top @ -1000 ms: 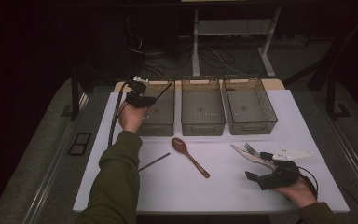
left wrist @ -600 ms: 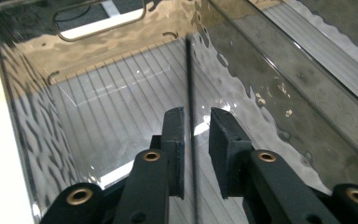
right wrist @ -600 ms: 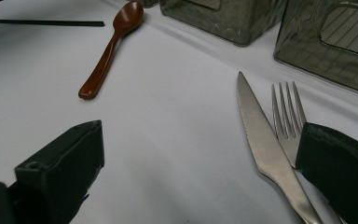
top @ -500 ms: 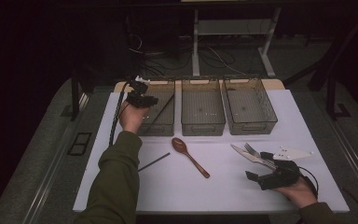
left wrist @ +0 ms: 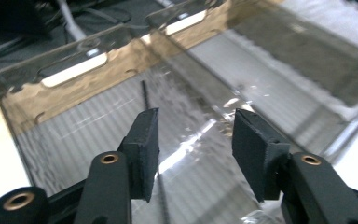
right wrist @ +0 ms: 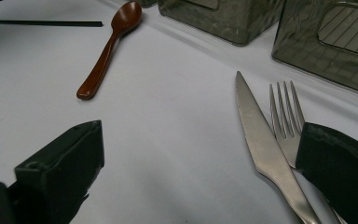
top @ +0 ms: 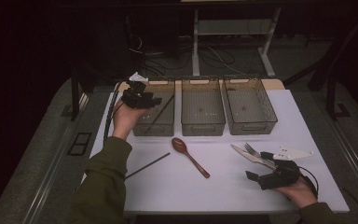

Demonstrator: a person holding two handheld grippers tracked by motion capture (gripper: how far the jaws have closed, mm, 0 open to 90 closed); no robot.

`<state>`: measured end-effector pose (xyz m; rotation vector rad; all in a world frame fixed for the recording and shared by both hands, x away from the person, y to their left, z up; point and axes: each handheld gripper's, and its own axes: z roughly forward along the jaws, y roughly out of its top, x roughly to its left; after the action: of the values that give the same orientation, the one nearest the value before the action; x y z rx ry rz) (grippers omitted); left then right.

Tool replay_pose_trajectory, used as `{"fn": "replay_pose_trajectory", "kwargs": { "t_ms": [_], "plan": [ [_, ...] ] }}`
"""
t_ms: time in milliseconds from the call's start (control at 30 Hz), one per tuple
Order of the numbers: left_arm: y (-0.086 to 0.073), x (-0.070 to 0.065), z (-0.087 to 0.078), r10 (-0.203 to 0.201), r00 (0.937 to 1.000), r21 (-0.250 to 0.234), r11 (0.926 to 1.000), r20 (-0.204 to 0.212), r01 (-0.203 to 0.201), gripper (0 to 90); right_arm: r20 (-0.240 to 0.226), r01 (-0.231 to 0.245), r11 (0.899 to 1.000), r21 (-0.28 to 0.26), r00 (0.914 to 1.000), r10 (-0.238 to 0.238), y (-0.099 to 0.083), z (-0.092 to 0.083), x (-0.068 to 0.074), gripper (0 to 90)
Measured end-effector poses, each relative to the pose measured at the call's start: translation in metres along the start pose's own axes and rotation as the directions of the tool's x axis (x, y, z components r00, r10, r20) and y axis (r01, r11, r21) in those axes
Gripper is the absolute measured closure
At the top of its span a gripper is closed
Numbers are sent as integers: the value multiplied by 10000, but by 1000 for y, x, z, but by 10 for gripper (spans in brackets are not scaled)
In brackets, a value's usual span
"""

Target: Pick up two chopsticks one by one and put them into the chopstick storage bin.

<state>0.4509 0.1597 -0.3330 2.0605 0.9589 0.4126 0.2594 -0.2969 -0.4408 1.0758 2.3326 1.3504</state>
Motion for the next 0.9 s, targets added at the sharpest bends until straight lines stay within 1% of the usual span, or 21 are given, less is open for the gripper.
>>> {"fn": "replay_pose_trajectory", "kwargs": {
  "t_ms": [67, 167, 233, 300, 433, 600, 633, 800, 900],
  "plan": [
    [-1, -6, -7, 92, 9998, -117, 9999, 195, -90, 470, 6, -6, 10000, 6, 10000, 6, 0, 0, 0, 6],
    [-5, -15, -15, 354, 9980, -199, 9992, 521, -344, 431, -6, -55, 10000, 11, 10000, 55, 0, 0, 0, 6],
    [-9, -22, -20, 596, 9962, -234, 9980, 630, -583, 412, -1, -45, 10000, 21, 10000, 45, 0, 0, 0, 6],
    [-16, -28, -25, 776, 9939, -298, 9967, 785, -754, 398, 1, -26, 10000, 4, 10000, 26, 0, -1, 0, 6],
    [-34, -39, -34, 920, 9895, -401, 9953, 1114, -880, 382, 8, -40, 10000, 18, 10000, 40, 0, -1, -1, 6],
    [-55, -47, -42, 1054, 9863, -416, 9940, 1272, -1009, 372, -2, -95, 9999, 73, 10000, 95, 0, -1, 0, 6],
    [-59, -49, -43, 982, 9864, -492, 9945, 1321, -924, 372, 5, -89, 9999, 64, 10000, 89, 0, -1, 0, 6],
    [-78, -55, -49, 1019, 9854, -528, 9940, 1363, -955, 372, 31, -73, 10000, 56, 10000, 73, 0, -1, -1, 6],
    [-89, -56, -53, 950, 9847, -534, 9947, 1458, -880, 372, 33, -51, 10000, 45, 10000, 51, 0, -1, -1, 6]
  ]
}}
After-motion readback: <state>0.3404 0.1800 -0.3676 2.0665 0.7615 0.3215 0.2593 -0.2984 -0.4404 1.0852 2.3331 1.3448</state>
